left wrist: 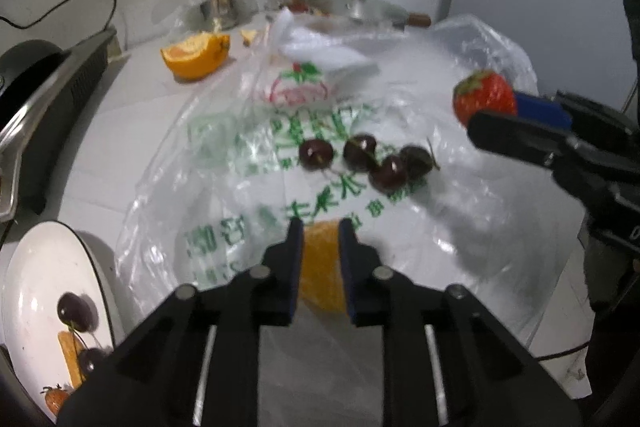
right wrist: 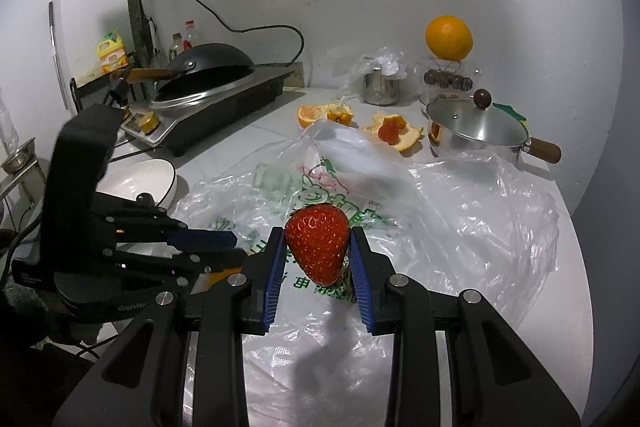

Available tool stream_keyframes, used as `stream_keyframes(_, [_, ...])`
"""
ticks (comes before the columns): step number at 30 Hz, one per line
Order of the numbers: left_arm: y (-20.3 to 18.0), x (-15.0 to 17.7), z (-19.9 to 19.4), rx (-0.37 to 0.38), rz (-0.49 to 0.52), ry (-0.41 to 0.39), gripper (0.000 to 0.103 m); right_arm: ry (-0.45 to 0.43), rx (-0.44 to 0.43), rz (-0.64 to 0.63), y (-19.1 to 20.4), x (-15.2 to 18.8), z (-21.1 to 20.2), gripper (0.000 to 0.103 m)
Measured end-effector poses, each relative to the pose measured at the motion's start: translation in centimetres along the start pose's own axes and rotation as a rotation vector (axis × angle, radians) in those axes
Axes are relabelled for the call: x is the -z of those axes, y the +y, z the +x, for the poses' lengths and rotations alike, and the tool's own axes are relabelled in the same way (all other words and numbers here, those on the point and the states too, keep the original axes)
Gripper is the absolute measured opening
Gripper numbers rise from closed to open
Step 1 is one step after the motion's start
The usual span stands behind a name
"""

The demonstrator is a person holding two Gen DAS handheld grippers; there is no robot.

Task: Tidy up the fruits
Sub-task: 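Grasp an orange segment with the left tool while the right tool holds the strawberry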

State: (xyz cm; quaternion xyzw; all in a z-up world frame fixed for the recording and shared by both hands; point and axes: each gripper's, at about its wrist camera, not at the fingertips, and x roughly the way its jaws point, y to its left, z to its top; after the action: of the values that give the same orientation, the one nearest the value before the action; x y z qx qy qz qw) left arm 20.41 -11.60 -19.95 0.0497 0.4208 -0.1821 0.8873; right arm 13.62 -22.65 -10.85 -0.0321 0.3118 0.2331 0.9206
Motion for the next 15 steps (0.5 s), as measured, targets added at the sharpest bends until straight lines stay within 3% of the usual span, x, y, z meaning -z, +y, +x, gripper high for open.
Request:
stream_keyframes(3, [-0.2,0.4,0.3,-0.006,0.006,0.012,0.043,0.004,-0.001,0.003,0.0,0.1,0.0,0.034])
stream_keyframes(4, [-0.3,0.6,0.6,-0.003,0.014,0.02,0.056,0.005,-0.002,0.003,0.0,0.1,0.0,0.034])
stream_keyframes(5, [-0.4,0.7,0.8,0.003,0.018,0.024,0.057,0.005,-0.002,0.002,0.0,0.1,0.1,0.034])
stream_keyframes(11, [-0.5,1.1,2.1,0.012,0.039,0.05,0.055,0.005,0.004,0.01,-0.2,0.3,0.0,0.034])
stream_keyframes(12, [-0.5,1.1,2.1,0.013,0.046,0.049,0.051,0.006,0.006,0.011,-0.3,0.3,0.1,0.034])
stream_keyframes(14, [-0.6,1.1,2.1,-0.006,0.061,0.04,0.031,0.009,0.009,0.016,-0.5,0.5,0.1,0.034])
stream_keyframes(15, [-0.4,1.1,2.1,-0.006,0.061,0.042,0.03,0.01,0.01,0.018,-0.5,0.5,0.1,0.034])
